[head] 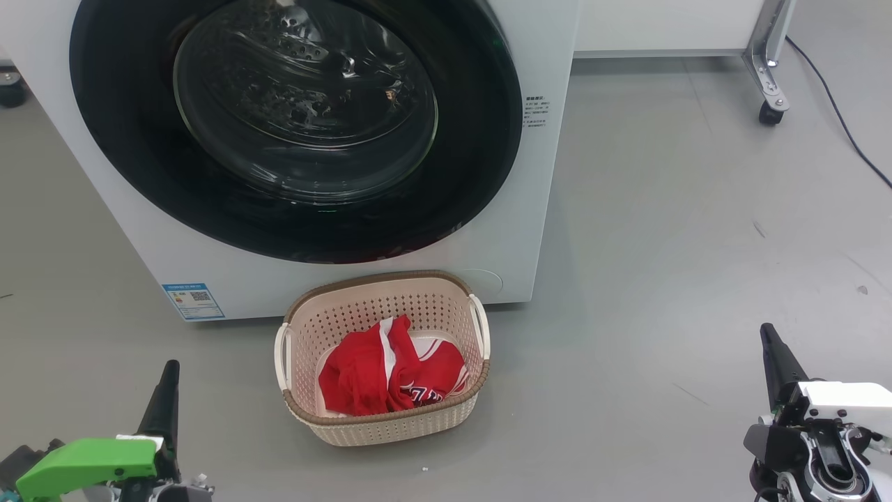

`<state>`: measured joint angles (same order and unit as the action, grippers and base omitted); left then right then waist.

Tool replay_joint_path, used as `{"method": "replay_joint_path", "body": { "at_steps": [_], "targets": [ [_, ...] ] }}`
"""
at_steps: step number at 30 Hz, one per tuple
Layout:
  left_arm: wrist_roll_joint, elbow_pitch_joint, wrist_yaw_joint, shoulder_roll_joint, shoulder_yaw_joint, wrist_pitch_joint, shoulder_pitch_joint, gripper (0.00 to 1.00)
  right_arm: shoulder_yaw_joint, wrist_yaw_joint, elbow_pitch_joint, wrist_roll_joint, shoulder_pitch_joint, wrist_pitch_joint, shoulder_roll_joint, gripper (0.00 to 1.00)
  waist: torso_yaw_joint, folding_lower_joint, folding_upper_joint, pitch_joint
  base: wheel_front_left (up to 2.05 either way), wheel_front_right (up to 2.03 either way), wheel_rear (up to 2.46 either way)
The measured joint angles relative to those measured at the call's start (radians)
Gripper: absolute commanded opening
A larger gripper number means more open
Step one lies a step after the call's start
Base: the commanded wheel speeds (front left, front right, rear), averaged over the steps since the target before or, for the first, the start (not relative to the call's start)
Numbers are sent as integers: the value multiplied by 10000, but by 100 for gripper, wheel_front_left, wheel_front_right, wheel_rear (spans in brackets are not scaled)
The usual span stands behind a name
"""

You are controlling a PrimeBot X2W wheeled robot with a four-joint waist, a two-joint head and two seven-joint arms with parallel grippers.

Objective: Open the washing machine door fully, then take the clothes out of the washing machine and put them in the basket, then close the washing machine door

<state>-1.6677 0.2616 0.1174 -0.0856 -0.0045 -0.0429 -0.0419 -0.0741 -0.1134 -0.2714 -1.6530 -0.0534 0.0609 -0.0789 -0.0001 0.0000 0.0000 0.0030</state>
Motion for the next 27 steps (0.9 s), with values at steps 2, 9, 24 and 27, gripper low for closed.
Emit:
{"method": "replay_joint_path", "body": {
  "at_steps": [2,9,24,27],
  "targets": [
    [0,6,21,0,2,0,-1,0,-4,-2,-4,0,-1,0,0,0,0,0,0,0,0,0,0],
    [0,50,21,0,10,0,-6,0,-10,-19,-21,0,-2,2,2,0,0,0,0,-1,0,0,0],
    [0,104,23,0,21,-2,-26,0,-27,-29,-54,0,-5,13,6,0,1,0,0,-3,0,0,0],
    [0,109,23,0,21,-2,-30,0,-29,-29,-56,0,-6,13,8,0,1,0,0,-3,0,0,0]
  ]
}}
